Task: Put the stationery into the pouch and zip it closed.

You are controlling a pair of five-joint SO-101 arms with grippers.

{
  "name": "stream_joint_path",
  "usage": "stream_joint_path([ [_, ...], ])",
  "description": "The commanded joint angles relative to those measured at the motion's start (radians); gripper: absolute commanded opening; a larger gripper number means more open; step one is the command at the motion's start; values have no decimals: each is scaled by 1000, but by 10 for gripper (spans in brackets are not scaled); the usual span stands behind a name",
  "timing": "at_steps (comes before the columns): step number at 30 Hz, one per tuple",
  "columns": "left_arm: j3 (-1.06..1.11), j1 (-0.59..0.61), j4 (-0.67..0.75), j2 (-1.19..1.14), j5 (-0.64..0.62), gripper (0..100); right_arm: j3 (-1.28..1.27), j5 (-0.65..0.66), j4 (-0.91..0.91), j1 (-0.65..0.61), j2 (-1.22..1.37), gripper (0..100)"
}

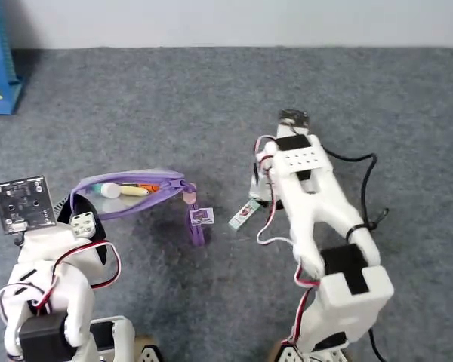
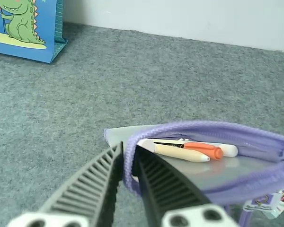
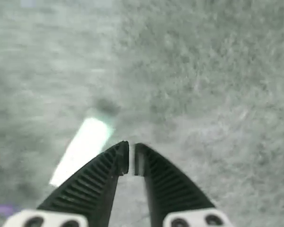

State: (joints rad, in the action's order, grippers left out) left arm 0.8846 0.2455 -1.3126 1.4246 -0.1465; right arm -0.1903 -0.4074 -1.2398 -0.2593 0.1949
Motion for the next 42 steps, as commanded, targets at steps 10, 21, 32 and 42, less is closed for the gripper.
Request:
stream_joint_path([
  [10, -7, 0, 23, -6, -6, 11, 32, -167, 38, -153, -42, 199],
  [21, 16, 0, 25, -6, -6, 11, 25, -167, 226, -74, 159, 166],
  [32, 19, -2, 37, -6, -6, 11, 17, -146, -18, -76, -110, 8],
  [42, 15, -2, 37, -6, -6, 11, 17, -37, -185, -99, -538, 8],
])
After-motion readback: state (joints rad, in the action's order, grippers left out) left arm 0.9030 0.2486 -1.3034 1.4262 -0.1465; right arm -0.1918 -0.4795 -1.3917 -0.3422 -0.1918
